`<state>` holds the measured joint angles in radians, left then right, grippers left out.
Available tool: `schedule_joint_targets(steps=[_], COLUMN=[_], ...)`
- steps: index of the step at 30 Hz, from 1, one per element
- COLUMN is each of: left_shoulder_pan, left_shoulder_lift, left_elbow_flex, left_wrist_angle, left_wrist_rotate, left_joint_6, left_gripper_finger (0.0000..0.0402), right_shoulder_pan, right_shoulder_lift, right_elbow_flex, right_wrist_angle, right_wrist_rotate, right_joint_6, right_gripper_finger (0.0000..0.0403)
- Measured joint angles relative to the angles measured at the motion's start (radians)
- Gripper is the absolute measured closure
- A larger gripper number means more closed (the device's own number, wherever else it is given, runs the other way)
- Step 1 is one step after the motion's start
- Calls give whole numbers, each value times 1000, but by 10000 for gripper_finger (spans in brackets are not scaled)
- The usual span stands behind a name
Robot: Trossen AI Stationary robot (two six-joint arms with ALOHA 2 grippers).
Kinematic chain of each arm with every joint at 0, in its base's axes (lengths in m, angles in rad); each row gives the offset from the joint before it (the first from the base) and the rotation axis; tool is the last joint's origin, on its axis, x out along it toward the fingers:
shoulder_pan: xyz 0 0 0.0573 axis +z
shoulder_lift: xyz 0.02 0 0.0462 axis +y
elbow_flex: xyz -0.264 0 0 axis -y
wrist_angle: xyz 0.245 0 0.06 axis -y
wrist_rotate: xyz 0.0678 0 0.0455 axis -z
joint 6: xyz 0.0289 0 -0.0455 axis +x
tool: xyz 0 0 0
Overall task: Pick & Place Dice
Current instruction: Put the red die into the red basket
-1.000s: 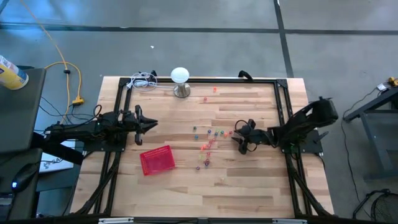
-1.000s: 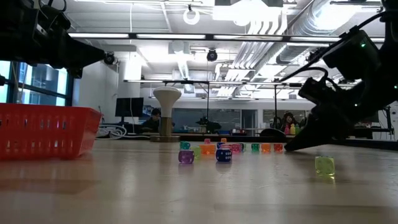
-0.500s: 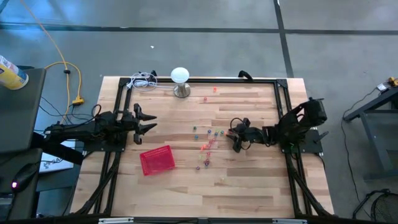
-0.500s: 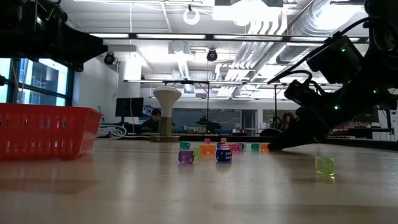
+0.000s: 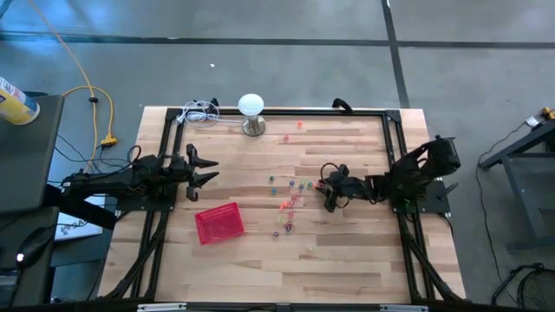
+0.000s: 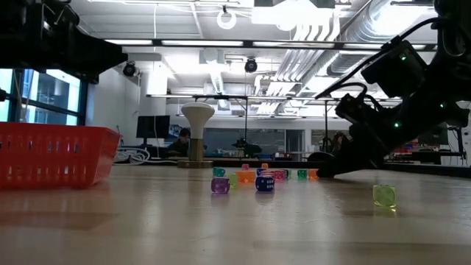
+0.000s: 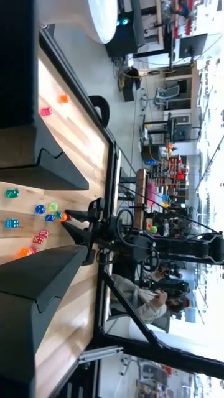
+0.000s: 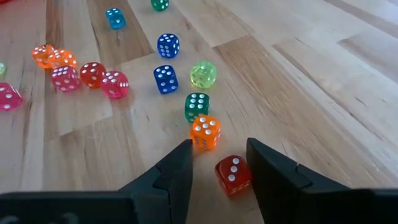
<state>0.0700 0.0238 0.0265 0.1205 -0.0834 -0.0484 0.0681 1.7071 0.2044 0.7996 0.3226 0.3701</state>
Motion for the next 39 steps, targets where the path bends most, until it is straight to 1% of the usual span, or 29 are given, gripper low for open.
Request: schedule_joint_targets(steps=[3, 10, 26, 31, 39], left_shoulder_pan=[0, 0, 0, 0, 0], left_shoulder_lift=[0, 0, 0, 0, 0], left_elbow_flex=[0, 0, 0, 0, 0], left_wrist_angle=[0, 0, -4, -4, -10], left_wrist_rotate=[0, 0, 0, 1, 12], left_joint_6=[-9, -10, -12, -12, -80], left_gripper_finger=[252, 252, 252, 252, 252], right_shoulder_pan=[0, 3, 62, 65, 65], right_shoulder_lift=[-5, -6, -7, -7, -7], right_elbow_flex=[2, 2, 0, 0, 0], right_wrist_angle=[-36, -50, -52, -56, -61], right_wrist_rotate=[6, -13, 32, 46, 62], right_joint_6=[29, 65, 183, 172, 160], right_gripper_finger=[264, 263, 262, 262, 272])
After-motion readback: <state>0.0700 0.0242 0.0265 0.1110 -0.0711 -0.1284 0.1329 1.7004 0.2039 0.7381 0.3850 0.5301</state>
